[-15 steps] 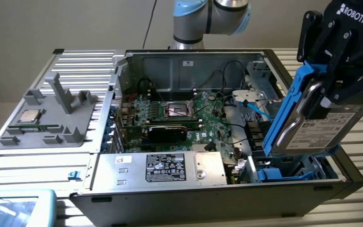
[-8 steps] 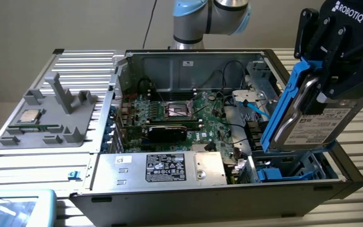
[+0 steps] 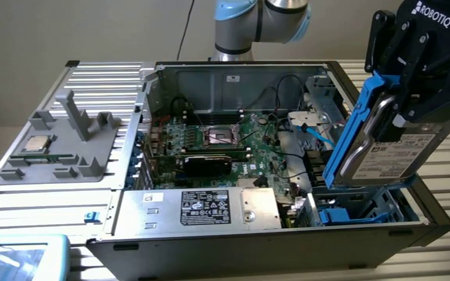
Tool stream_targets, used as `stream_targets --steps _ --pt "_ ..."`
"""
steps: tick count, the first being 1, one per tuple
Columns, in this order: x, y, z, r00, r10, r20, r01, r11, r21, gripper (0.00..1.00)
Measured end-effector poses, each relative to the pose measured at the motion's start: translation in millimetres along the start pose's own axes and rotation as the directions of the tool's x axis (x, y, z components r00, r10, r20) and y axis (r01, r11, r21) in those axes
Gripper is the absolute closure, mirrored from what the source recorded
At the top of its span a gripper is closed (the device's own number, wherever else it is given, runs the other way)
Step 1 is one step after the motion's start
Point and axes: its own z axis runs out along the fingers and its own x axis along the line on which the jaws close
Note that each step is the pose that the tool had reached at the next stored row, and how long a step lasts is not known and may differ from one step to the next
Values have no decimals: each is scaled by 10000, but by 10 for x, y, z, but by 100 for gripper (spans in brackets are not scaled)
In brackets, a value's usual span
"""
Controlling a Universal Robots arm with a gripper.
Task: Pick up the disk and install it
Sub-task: 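Insert the disk into the insertion slot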
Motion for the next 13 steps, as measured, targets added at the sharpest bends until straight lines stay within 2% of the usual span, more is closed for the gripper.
stream_targets --steps 6,13 --pt "0 4 13 10000 1 2 -1 10000 3 63" --pt "-8 7 132 10000 1 -1 -1 10000 3 63"
